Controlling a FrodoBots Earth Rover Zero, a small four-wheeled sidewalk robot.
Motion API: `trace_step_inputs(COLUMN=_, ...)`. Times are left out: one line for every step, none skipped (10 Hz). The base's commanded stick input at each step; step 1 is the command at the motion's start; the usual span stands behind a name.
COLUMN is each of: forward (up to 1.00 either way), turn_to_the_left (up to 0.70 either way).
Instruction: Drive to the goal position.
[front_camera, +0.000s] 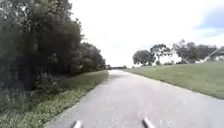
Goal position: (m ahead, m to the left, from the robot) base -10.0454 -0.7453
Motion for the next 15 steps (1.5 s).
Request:
trace_step_inputs(forward=0.00, turn_to_the_left=-0.70)
trace_step_inputs(forward=0.00, turn_to_the_left=-0.70)
trace_step_inputs(forward=0.00, turn_to_the_left=-0.70)
trace_step_inputs(forward=0.00, turn_to_the_left=-0.70)
trace_step_inputs(forward=0.00, turn_to_the_left=-0.70)
trace_step_inputs(forward=0.00, turn_to_the_left=-0.70)
trace_step_inputs(forward=0.00, turn_to_the_left=-0.70)
trace_step_inputs(forward=0.00, turn_to_the_left=-0.70)
trace_step_inputs(forward=0.00, turn_to_the_left=-0.70)
trace_step_inputs(forward=0.00, turn_to_the_left=-0.70)
trace_step_inputs(forward=0.00, turn_to_the_left=-0.70)
trace_step_inputs(forward=0.00, turn_to_the_left=-0.70)
trace_step_inputs(forward=0.00, turn_to_the_left=-0.70)
trace_step_inputs(forward=0.00, turn_to_the_left=-0.70)
trace_step_inputs(forward=0.00, turn_to_the_left=-0.70)
